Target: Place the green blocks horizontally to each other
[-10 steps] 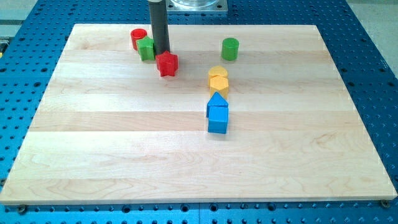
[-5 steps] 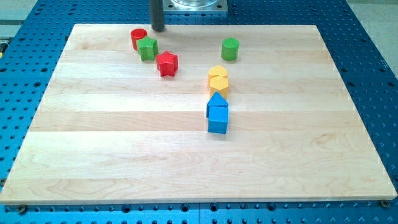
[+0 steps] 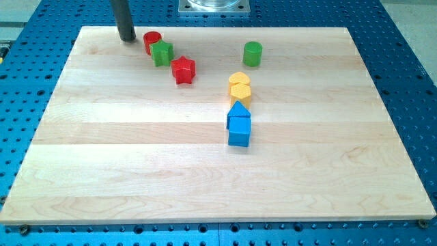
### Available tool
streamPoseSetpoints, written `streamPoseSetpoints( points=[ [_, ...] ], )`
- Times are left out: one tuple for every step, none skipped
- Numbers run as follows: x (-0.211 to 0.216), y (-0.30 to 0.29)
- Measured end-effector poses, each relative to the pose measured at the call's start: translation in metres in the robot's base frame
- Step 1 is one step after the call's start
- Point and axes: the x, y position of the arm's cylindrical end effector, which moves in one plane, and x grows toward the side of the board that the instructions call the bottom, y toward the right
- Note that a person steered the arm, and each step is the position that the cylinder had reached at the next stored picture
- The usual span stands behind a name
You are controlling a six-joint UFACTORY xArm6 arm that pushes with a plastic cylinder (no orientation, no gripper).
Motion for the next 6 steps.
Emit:
streamPoseSetpoints(
  points=[
    [0.005,0.043],
    [0.005,0.049],
    [0.005,0.05],
    [0.005,0.052],
    [0.005,0.02],
    [0.005,0.024]
  ],
)
